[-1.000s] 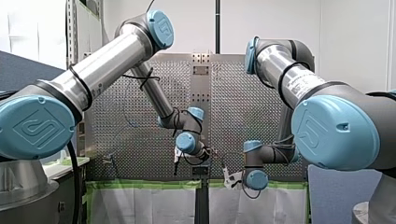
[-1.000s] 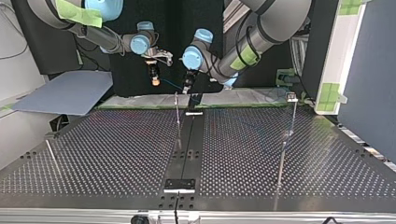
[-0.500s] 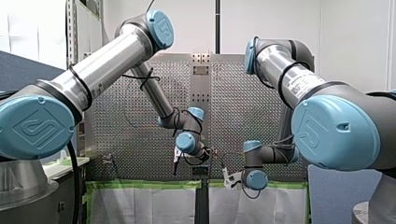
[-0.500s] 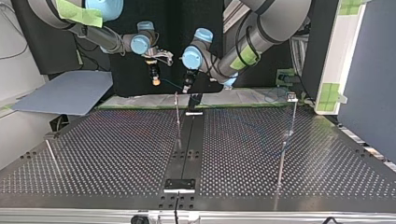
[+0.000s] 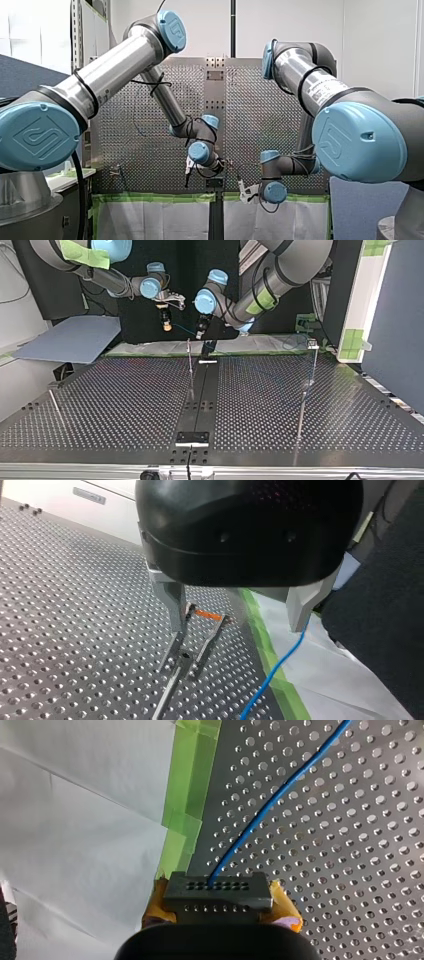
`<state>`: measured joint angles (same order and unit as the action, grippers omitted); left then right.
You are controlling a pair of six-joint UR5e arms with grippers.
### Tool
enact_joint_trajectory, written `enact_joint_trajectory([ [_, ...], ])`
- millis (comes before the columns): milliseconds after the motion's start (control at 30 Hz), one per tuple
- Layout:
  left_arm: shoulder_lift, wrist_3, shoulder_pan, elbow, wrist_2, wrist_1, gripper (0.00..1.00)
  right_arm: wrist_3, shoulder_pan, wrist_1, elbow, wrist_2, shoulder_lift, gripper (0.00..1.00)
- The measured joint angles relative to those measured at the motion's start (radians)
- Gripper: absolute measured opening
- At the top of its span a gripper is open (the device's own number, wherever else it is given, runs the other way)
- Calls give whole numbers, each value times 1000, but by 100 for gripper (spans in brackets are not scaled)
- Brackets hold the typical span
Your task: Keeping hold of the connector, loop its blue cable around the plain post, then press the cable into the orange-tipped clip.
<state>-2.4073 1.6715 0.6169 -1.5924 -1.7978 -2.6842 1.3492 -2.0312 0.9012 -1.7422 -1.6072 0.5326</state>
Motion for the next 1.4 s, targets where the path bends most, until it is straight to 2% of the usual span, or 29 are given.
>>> enact_joint_trajectory([
  [333, 0, -91, 5, -6, -94, -44, 100, -1, -8, -15, 0, -18, 0, 0],
  [567, -1, -92, -2, -7, -142, -52, 100, -8, -13, -15, 0, -20, 1, 0],
  [700, -8, -81, -14, -6, -141, -51, 100, -14, -18, -15, 0, -16, 1, 0],
  [900, -51, -84, -28, 17, -133, -53, 100, -21, -28, -13, 0, -14, 1, 0],
  [1067, -87, -85, -30, 33, -118, -26, 100, -22, -33, -9, 0, -7, 1, 0],
  [1400, -95, -90, -35, 55, -104, -15, 100, -22, -36, -4, 1, 4, 1, 0],
])
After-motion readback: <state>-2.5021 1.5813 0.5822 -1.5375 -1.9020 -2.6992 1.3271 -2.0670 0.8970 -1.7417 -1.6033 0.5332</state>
